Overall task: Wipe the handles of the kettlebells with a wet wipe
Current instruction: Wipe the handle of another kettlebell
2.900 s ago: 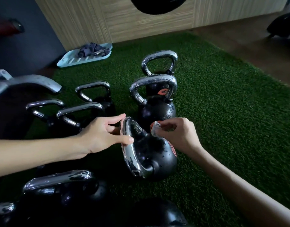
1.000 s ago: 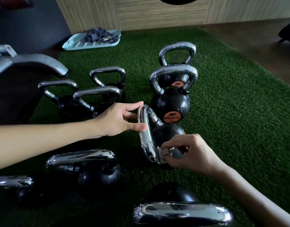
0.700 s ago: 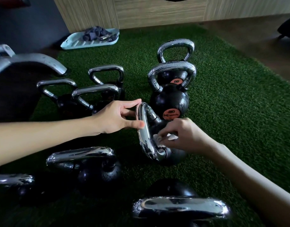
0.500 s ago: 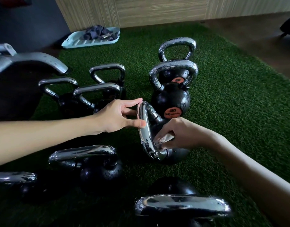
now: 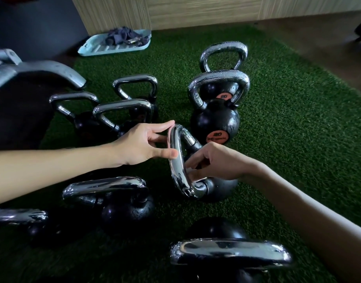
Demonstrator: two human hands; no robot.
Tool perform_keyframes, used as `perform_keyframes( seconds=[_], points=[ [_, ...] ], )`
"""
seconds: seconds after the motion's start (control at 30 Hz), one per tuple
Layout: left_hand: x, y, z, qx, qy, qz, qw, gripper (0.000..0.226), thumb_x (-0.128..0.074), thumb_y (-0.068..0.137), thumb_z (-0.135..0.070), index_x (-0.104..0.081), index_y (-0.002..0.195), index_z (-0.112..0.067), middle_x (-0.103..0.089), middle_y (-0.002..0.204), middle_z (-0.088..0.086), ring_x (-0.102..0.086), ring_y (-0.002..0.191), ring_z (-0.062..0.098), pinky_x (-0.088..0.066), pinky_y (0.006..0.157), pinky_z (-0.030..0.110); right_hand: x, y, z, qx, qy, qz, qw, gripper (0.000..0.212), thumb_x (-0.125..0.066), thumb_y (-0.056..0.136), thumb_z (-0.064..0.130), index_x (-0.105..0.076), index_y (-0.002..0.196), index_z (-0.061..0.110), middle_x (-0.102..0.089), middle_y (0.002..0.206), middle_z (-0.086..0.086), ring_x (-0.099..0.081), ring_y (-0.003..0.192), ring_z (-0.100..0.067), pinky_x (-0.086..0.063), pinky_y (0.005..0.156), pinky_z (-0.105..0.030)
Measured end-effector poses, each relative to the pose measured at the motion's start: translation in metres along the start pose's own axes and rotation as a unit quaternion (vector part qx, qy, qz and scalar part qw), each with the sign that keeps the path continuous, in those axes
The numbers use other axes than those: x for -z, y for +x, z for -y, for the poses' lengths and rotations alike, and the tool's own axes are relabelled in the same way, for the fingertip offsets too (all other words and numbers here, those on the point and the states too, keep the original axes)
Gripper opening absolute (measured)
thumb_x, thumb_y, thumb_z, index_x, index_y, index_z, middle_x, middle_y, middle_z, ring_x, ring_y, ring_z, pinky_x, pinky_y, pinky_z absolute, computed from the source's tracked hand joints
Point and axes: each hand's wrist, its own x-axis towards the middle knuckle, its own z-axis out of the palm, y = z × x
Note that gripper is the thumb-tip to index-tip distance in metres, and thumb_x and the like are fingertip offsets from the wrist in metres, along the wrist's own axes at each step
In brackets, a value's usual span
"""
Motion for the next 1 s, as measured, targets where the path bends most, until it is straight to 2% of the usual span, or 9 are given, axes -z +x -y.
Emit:
perform_keyframes(
  seconds=[0.13, 0.27, 0.37, 0.5, 0.57, 0.63, 0.77, 0.9, 1.0],
  points=[
    [0.002, 0.0, 0.0, -0.008, -0.004, 0.008, 1.0, 0.102, -0.082, 0.058, -0.061, -0.042, 0.15, -0.042, -0.056, 0.128, -0.035, -0.046, 0.12, -0.024, -0.026, 0.103, 0.01, 0.001, 0.001, 0.003, -0.009, -0.024, 0.059, 0.998, 0.026, -0.08, 0.088, 0.021, -0.078, 0.113, 0.028, -0.073, 0.087, 0.026, -0.062, 0.075, 0.011, -0.044, 0.071, -0.01],
    [0.001, 0.002, 0.0, -0.015, -0.005, 0.011, 1.0, 0.102, -0.082, 0.058, -0.061, -0.041, 0.15, -0.044, -0.056, 0.13, -0.033, -0.048, 0.122, -0.02, -0.03, 0.089, -0.003, 0.018, 0.003, 0.02, 0.013, -0.073, 0.13, 0.989, 0.036, -0.081, 0.085, 0.014, -0.069, 0.078, 0.047, -0.065, 0.071, 0.025, -0.053, 0.063, 0.008, -0.035, 0.065, -0.008],
    [0.002, 0.004, 0.001, -0.016, -0.01, 0.011, 1.0, 0.1, -0.083, 0.061, -0.057, -0.042, 0.15, -0.042, -0.06, 0.13, -0.028, -0.053, 0.118, -0.019, -0.034, 0.084, -0.006, 0.015, 0.005, 0.016, 0.007, -0.059, 0.121, 0.991, 0.027, -0.081, 0.085, 0.014, -0.073, 0.078, 0.039, -0.066, 0.069, 0.021, -0.051, 0.06, 0.006, -0.035, 0.062, -0.01],
    [0.004, 0.001, 0.003, -0.012, 0.01, 0.015, 1.0, 0.101, -0.081, 0.058, -0.066, -0.04, 0.149, -0.048, -0.059, 0.137, -0.026, -0.059, 0.115, -0.014, -0.031, 0.095, 0.007, 0.0, 0.011, 0.004, -0.052, 0.081, -0.038, 0.995, 0.022, -0.084, 0.082, 0.017, -0.081, 0.104, 0.016, -0.076, 0.078, 0.011, -0.062, 0.067, 0.004, -0.05, 0.066, -0.014],
    [0.005, 0.0, 0.004, -0.006, 0.017, 0.014, 1.0, 0.101, -0.081, 0.059, -0.066, -0.04, 0.149, -0.048, -0.058, 0.134, -0.03, -0.055, 0.116, -0.018, -0.029, 0.103, 0.014, -0.003, 0.018, 0.002, -0.065, 0.122, -0.12, 0.983, 0.024, -0.087, 0.08, 0.024, -0.081, 0.103, 0.019, -0.08, 0.088, 0.0, -0.074, 0.083, -0.012, -0.061, 0.087, -0.036],
    [0.005, 0.0, 0.004, -0.003, 0.026, 0.009, 1.0, 0.1, -0.081, 0.061, -0.064, -0.039, 0.15, -0.047, -0.057, 0.127, -0.036, -0.044, 0.12, -0.024, -0.024, 0.111, 0.019, -0.006, 0.021, 0.0, -0.062, 0.145, -0.148, 0.976, 0.019, -0.088, 0.078, 0.025, -0.082, 0.095, 0.022, -0.079, 0.091, -0.005, -0.076, 0.093, -0.024, -0.06, 0.092, -0.043],
    [0.006, -0.001, 0.007, 0.001, 0.025, 0.011, 1.0, 0.1, -0.083, 0.061, -0.06, -0.039, 0.15, -0.045, -0.05, 0.121, -0.044, -0.042, 0.119, -0.028, -0.021, 0.113, 0.019, -0.016, 0.013, 0.002, -0.075, 0.155, -0.141, 0.975, 0.02, -0.09, 0.074, 0.032, -0.082, 0.091, 0.024, -0.079, 0.083, -0.001, -0.071, 0.074, -0.009, -0.054, 0.069, -0.027],
    [0.005, 0.0, 0.009, -0.001, 0.016, 0.014, 1.0, 0.103, -0.083, 0.059, -0.062, -0.04, 0.15, -0.044, -0.054, 0.133, -0.034, -0.045, 0.127, -0.019, -0.023, 0.114, 0.02, -0.025, 0.027, 0.008, -0.073, 0.114, -0.295, 0.946, 0.014, -0.089, 0.077, 0.025, -0.081, 0.088, 0.023, -0.077, 0.076, 0.008, -0.065, 0.061, 0.007, -0.048, 0.059, -0.013],
    [0.005, 0.0, 0.006, -0.002, 0.02, 0.013, 1.0, 0.101, -0.083, 0.06, -0.06, -0.04, 0.15, -0.045, -0.053, 0.127, -0.039, -0.045, 0.12, -0.025, -0.024, 0.102, 0.006, -0.03, 0.038, 0.009, -0.065, 0.048, -0.358, 0.93, 0.011, -0.086, 0.078, 0.022, -0.082, 0.087, 0.024, -0.076, 0.077, 0.011, -0.063, 0.062, 0.01, -0.043, 0.058, -0.007]
  ],
)
